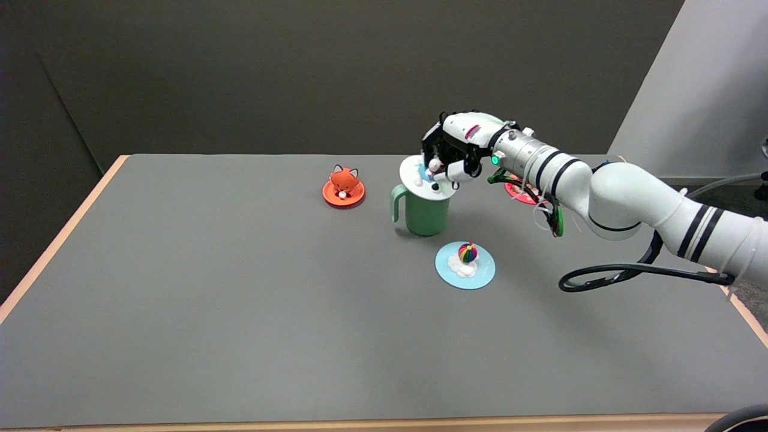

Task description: Place the white cup lid onto the cup.

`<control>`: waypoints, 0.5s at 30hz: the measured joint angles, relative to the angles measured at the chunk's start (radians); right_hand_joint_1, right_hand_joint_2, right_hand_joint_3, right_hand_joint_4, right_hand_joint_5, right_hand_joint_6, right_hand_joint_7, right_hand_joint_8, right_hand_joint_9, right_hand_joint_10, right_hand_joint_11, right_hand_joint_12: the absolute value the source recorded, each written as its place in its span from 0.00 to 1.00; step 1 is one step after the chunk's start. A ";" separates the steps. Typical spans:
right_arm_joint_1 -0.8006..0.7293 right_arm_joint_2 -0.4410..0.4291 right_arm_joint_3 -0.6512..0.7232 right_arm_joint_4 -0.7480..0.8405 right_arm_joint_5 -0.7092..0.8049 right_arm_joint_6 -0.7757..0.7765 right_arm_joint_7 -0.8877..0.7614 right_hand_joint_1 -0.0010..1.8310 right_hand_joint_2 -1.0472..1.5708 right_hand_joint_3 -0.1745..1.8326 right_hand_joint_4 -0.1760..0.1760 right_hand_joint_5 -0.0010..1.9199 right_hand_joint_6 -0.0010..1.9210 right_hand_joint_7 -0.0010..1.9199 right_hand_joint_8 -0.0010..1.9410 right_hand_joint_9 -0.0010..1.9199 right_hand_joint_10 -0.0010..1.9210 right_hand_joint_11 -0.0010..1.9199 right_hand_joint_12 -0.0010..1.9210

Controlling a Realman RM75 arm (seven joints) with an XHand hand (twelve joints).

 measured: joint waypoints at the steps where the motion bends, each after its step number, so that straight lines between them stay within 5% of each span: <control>1: 0.001 -0.001 -0.002 0.000 0.000 0.002 0.000 0.56 0.67 0.53 1.00 0.45 0.12 0.57 0.12 0.56 0.20 0.38 0.73; 3: 0.004 -0.002 -0.006 0.000 -0.001 0.005 -0.001 0.55 0.70 0.46 0.98 0.42 0.11 0.54 0.13 0.55 0.18 0.35 0.75; 8: 0.008 -0.004 -0.011 -0.001 -0.002 0.012 -0.002 0.53 0.68 0.50 0.83 0.37 0.10 0.50 0.12 0.55 0.16 0.31 0.78; 15: 0.010 -0.005 -0.014 -0.009 -0.011 0.024 -0.003 0.51 0.66 0.56 0.77 0.35 0.09 0.49 0.10 0.54 0.17 0.29 0.77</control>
